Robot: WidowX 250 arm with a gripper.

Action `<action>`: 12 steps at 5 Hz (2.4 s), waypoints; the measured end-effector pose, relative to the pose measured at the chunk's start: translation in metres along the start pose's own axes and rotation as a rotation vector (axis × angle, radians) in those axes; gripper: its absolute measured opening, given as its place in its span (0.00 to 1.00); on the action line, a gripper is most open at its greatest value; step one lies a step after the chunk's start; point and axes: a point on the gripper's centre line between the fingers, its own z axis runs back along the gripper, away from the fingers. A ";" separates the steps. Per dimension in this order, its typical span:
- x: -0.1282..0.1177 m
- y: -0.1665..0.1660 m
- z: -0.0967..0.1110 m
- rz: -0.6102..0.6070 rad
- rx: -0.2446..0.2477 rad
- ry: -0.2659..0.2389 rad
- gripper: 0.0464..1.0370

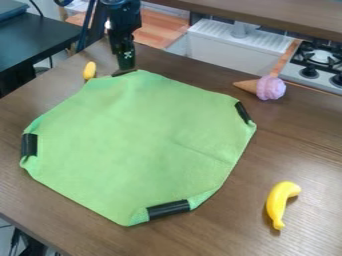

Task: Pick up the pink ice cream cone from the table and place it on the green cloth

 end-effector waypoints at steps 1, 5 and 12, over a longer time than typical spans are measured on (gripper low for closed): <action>-0.005 -0.007 -0.023 0.008 -0.051 0.031 0.96; 0.020 -0.023 -0.034 -0.191 -0.025 0.025 0.96; 0.147 -0.106 -0.010 -0.841 0.000 -0.382 0.96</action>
